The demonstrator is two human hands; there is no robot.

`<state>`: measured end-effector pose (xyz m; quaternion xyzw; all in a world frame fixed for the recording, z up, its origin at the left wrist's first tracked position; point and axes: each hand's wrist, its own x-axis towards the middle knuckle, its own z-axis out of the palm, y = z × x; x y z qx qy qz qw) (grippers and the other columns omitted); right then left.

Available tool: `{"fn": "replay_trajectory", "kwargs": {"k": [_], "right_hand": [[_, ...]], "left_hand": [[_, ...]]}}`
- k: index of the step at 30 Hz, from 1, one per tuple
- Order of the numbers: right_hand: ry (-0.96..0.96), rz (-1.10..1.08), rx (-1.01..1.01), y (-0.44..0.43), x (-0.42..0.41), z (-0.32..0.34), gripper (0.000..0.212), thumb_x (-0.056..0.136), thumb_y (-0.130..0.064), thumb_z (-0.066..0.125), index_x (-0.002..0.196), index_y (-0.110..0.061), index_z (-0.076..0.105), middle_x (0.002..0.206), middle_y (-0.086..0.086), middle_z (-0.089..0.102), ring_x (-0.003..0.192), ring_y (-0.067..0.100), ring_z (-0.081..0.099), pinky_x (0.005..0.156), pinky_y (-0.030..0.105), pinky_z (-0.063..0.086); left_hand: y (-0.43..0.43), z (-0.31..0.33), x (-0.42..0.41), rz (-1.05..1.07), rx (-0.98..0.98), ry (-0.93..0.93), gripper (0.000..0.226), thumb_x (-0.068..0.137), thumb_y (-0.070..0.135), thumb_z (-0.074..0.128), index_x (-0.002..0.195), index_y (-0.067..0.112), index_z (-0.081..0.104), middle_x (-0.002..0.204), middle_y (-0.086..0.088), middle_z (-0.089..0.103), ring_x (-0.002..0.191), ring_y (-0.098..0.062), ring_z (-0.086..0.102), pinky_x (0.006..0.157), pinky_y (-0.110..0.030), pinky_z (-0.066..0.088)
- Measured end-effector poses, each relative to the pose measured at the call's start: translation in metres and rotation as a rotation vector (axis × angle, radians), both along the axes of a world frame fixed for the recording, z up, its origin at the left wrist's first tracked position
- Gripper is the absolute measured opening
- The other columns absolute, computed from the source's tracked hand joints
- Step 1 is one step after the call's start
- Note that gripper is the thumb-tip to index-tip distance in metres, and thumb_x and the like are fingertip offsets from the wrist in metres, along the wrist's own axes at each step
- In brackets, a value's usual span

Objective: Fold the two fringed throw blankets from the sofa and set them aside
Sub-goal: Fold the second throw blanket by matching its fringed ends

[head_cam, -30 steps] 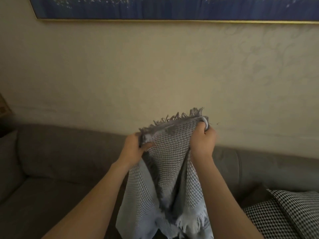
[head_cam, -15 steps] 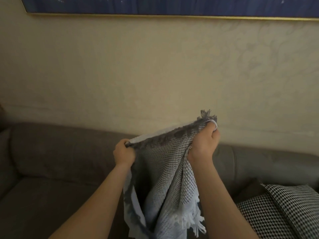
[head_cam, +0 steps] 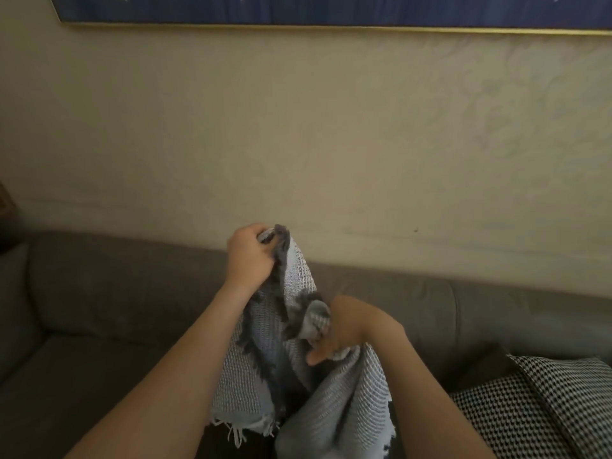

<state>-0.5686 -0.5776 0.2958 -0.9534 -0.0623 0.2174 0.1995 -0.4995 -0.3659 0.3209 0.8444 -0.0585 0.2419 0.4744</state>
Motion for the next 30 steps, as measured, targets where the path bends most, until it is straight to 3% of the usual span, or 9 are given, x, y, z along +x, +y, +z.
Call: {"fn": "replay_trajectory", "kwargs": {"k": [3, 6, 11, 14, 16, 19, 23, 27, 30], "right_hand": [[-0.024, 0.006, -0.208, 0.001, -0.001, -0.013, 0.057, 0.066, -0.053, 0.083, 0.111, -0.023, 0.064, 0.111, 0.002, 0.073, 0.107, 0.031, 0.072, 0.09, 0.044, 0.061], [-0.31, -0.275, -0.252, -0.006, 0.007, 0.005, 0.034, 0.09, -0.03, 0.069, 0.119, -0.013, 0.064, 0.12, 0.014, 0.07, 0.113, 0.039, 0.068, 0.089, 0.043, 0.055], [-0.787, -0.61, -0.033, -0.006, 0.019, 0.042, 0.015, 0.092, -0.013, 0.06, 0.106, -0.013, 0.066, 0.097, 0.014, 0.071, 0.089, 0.04, 0.068, 0.066, 0.037, 0.042], [-0.757, -0.488, -0.016, -0.001, 0.026, 0.046, 0.005, 0.088, -0.012, 0.063, 0.091, -0.015, 0.063, 0.079, 0.006, 0.066, 0.08, 0.037, 0.067, 0.063, 0.034, 0.041], [-0.39, -0.215, -0.037, -0.008, 0.032, 0.04, 0.021, 0.081, -0.022, 0.075, 0.073, -0.013, 0.058, 0.068, 0.002, 0.059, 0.074, 0.031, 0.066, 0.061, 0.035, 0.045], [-0.1, -0.048, 0.117, -0.021, 0.036, 0.025, 0.048, 0.06, -0.05, 0.095, 0.08, -0.012, 0.074, 0.069, -0.004, 0.072, 0.063, 0.017, 0.068, 0.058, 0.035, 0.051], [-0.455, -0.759, 0.797, -0.01, 0.035, 0.015, 0.026, 0.085, -0.028, 0.079, 0.07, -0.011, 0.067, 0.062, 0.0, 0.063, 0.063, 0.02, 0.06, 0.058, 0.035, 0.046], [-0.68, -1.149, 0.96, -0.009, 0.031, 0.015, 0.04, 0.097, -0.028, 0.065, 0.062, -0.017, 0.048, 0.057, 0.0, 0.049, 0.052, 0.019, 0.043, 0.059, 0.035, 0.038], [-0.633, -1.172, 1.019, -0.013, 0.026, 0.012, 0.049, 0.099, -0.033, 0.068, 0.06, -0.017, 0.043, 0.053, -0.002, 0.043, 0.05, 0.017, 0.037, 0.055, 0.032, 0.033]], "left_hand": [[0.003, 0.007, -0.003, -0.079, 0.054, -0.027, 0.031, 0.085, 0.024, 0.084, 0.064, 0.015, 0.064, 0.059, -0.003, 0.06, 0.053, -0.008, 0.044, 0.052, -0.031, 0.033], [0.016, 0.004, -0.007, -0.157, 0.171, 0.011, 0.039, 0.07, 0.016, 0.094, 0.063, 0.029, 0.058, 0.059, 0.012, 0.059, 0.053, 0.002, 0.052, 0.051, -0.021, 0.034], [0.032, -0.011, -0.009, -0.222, 0.369, 0.125, 0.041, 0.066, 0.047, 0.099, 0.086, 0.034, 0.065, 0.084, 0.018, 0.071, 0.075, 0.006, 0.065, 0.063, -0.02, 0.052], [0.031, -0.012, -0.002, -0.136, 0.419, 0.073, 0.029, 0.076, 0.028, 0.095, 0.083, 0.031, 0.068, 0.079, 0.01, 0.07, 0.076, -0.015, 0.069, 0.063, -0.032, 0.05], [0.037, -0.013, 0.006, -0.133, 0.358, 0.09, 0.018, 0.075, 0.012, 0.089, 0.079, 0.017, 0.073, 0.073, -0.001, 0.071, 0.074, -0.023, 0.07, 0.062, -0.036, 0.046], [0.042, -0.013, 0.008, -0.202, 0.247, 0.122, 0.016, 0.074, 0.019, 0.069, 0.06, 0.015, 0.063, 0.055, -0.002, 0.058, 0.054, -0.006, 0.051, 0.054, -0.038, 0.039], [0.03, -0.013, 0.003, -0.251, 0.106, 0.202, 0.052, 0.092, 0.022, 0.082, 0.052, 0.025, 0.048, 0.047, 0.008, 0.039, 0.046, -0.002, 0.035, 0.052, -0.031, 0.025], [0.027, -0.024, 0.003, -0.204, -0.05, 0.308, 0.048, 0.091, 0.043, 0.08, 0.055, 0.018, 0.061, 0.051, 0.012, 0.052, 0.053, -0.005, 0.047, 0.057, -0.027, 0.035], [0.033, -0.029, 0.0, -0.238, -0.174, 0.414, 0.079, 0.081, 0.077, 0.071, 0.082, -0.002, 0.066, 0.071, -0.017, 0.064, 0.071, -0.023, 0.066, 0.071, -0.037, 0.046]]}}
